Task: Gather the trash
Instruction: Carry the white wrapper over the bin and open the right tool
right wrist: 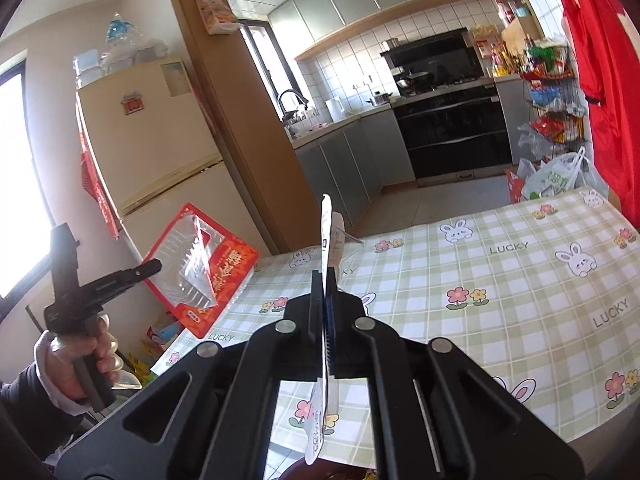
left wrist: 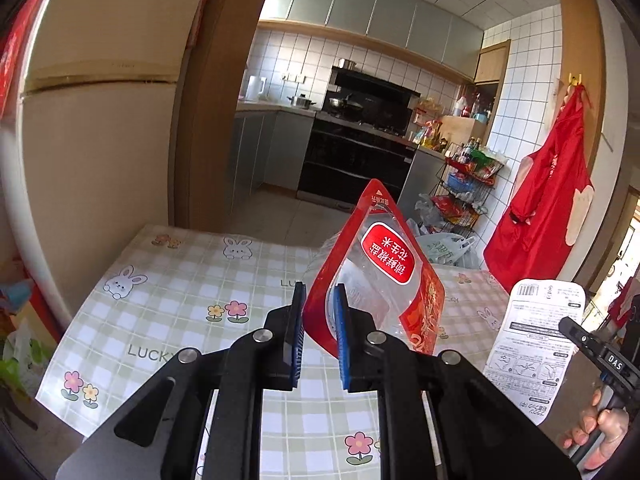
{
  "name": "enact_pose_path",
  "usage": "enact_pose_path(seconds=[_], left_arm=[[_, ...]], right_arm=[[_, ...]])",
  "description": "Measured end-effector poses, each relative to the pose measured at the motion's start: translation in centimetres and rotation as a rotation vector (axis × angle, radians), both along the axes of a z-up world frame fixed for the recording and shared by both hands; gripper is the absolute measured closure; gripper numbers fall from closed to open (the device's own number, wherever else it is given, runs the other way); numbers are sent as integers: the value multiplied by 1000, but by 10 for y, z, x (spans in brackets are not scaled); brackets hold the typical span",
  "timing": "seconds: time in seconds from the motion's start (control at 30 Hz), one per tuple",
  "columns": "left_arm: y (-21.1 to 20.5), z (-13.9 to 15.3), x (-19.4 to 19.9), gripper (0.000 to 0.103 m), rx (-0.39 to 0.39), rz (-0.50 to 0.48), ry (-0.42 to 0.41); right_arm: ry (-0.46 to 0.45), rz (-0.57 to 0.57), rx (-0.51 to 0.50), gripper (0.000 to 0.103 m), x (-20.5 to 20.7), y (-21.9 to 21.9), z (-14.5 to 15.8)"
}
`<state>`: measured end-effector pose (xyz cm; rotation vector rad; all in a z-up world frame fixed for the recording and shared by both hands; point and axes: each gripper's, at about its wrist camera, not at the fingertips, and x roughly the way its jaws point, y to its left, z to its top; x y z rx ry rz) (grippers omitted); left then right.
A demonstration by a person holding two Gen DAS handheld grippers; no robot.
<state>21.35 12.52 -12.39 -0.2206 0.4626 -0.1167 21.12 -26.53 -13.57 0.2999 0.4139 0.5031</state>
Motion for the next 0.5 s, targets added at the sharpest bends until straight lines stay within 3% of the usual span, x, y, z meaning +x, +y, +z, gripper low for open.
enact_pose_path(seconds=[0.2,0.3,0.5], left_arm=[[-7,23,-58,89,-6,-17,-51],[-5,18,-85,89,-57,-22,-33],[2,1,-124,89,-88,19,-14]], right_arm=[[-22,36,0,98,-40,0,15],[-31,55,-19,98,-63,2,19],[-18,94,-71,98,-96,4,15]])
